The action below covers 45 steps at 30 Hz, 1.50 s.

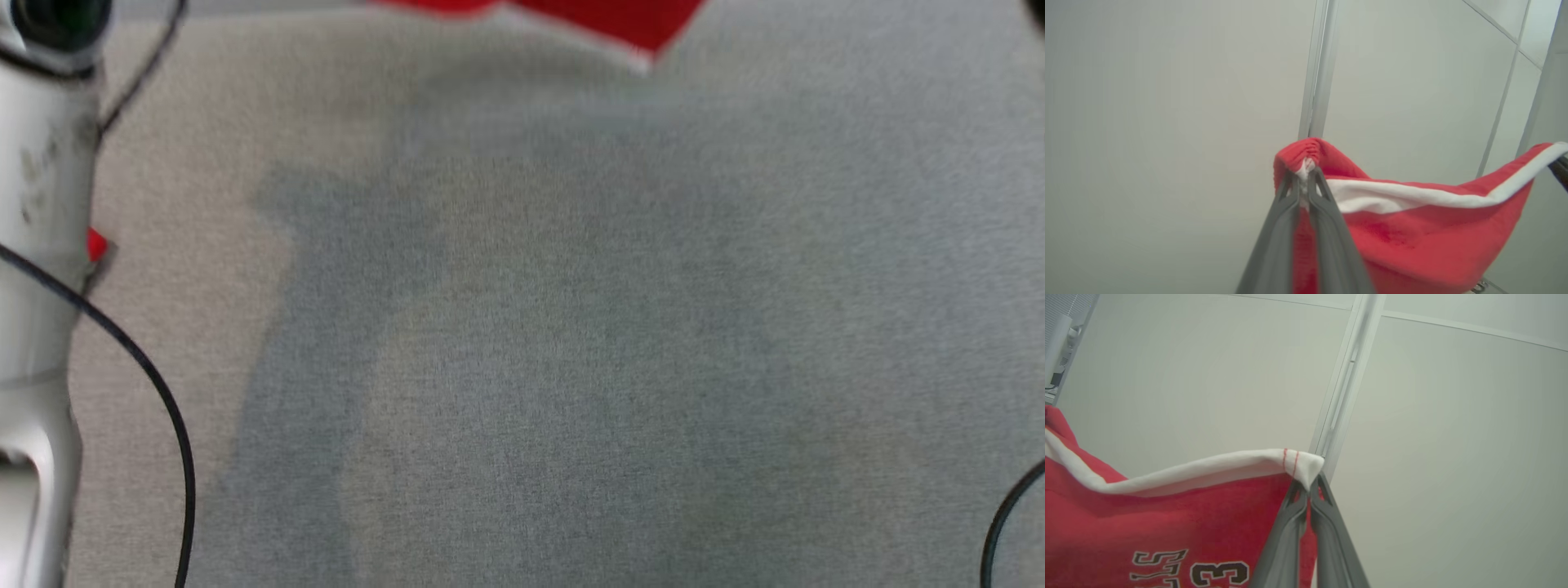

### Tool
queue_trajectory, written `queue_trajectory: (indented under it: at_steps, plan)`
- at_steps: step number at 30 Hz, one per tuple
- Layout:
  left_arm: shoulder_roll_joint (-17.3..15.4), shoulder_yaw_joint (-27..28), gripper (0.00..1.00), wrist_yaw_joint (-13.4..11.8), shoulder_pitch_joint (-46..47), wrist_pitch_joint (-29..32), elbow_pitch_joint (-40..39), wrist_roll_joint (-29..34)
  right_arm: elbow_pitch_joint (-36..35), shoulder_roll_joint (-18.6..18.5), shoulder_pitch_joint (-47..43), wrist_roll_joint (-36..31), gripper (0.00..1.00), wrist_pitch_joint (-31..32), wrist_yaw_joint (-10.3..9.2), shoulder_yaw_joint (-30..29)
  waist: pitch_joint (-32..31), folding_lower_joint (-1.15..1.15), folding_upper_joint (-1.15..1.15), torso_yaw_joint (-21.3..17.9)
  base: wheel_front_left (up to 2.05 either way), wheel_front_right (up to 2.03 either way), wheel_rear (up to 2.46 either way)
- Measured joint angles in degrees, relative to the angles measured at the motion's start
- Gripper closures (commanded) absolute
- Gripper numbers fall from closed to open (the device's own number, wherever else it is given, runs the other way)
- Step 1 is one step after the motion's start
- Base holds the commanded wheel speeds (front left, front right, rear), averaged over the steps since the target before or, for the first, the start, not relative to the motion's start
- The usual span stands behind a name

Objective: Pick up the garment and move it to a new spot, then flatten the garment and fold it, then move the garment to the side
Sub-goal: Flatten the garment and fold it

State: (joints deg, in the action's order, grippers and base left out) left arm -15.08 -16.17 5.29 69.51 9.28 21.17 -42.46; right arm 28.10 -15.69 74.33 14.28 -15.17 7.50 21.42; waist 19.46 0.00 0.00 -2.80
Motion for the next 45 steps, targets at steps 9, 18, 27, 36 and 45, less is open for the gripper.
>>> queue_trajectory:
  at_steps: [9,18,27,36,45]
  plan:
    - [3.4,-3.9,1.0,1.7,20.5,-20.9,17.8,8.7,1.1,1.1,16.3,-5.7,1.0,0.0,0.0,-0.8,14.6,0.0,0.0,0.9,0.0,0.0,0.0]
    - [5.0,-8.0,1.0,2.0,16.6,-24.2,22.4,6.4,-0.1,1.3,9.3,-7.6,1.0,0.0,0.01,0.4,26.6,0.0,0.0,2.0,0.0,0.0,0.0]
    - [-0.5,-18.5,1.0,2.0,-4.9,-24.2,9.4,-1.6,-8.4,-3.1,-12.9,-4.0,1.0,0.0,0.0,-2.5,22.4,0.0,0.0,3.4,0.0,0.0,0.0]
    - [-6.0,-22.2,1.0,2.1,-25.1,-24.3,0.8,-2.7,-14.2,-5.2,-36.3,-0.1,1.0,0.0,0.0,-4.8,13.2,0.0,0.0,3.5,0.0,0.0,0.0]
    - [-7.8,-23.6,1.0,2.1,-40.8,-24.3,-4.0,-0.8,-17.9,-5.5,-52.9,1.8,1.0,0.0,0.01,-6.7,3.0,0.0,0.0,2.7,0.0,0.0,0.0]
